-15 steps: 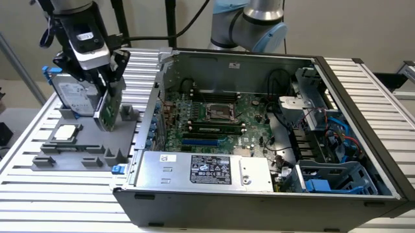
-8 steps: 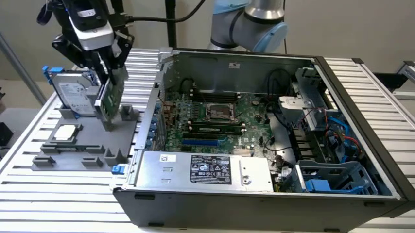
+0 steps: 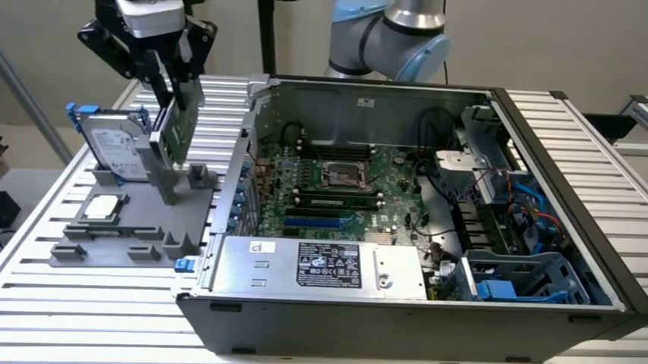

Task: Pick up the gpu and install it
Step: 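Pick up the gpu and move the gpu toward the slot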

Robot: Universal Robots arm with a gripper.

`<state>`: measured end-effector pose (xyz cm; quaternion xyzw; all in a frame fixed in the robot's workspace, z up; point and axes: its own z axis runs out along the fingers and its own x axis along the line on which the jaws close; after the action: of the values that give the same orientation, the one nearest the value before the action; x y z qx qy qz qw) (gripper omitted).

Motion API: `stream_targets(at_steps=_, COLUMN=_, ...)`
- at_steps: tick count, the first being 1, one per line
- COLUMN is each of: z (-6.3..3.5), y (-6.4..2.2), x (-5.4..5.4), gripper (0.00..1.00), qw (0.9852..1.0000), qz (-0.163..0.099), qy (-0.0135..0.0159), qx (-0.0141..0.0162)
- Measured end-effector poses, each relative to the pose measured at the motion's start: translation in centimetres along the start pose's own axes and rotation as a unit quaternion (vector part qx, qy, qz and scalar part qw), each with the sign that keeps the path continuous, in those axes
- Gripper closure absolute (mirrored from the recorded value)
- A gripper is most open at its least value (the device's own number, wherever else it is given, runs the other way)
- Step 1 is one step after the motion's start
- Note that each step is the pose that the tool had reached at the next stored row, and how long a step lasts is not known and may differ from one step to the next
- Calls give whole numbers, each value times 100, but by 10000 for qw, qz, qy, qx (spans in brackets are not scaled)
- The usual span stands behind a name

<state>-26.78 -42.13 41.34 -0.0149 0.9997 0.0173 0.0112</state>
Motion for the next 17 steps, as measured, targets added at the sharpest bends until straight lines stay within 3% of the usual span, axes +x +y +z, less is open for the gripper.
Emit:
stream_targets(at_steps=5, z=-224, y=-3, x=-137, gripper=100, qw=10000, qz=8, qy=37, qx=-2)
stream_targets(at_steps=8, z=-340, y=-7, x=-273, gripper=100, qw=10000, qz=9, qy=59, qx=-2)
stream_targets(at_steps=17, z=-371, y=-33, x=-681, gripper=100, qw=9999, qz=11, qy=136, qx=-5)
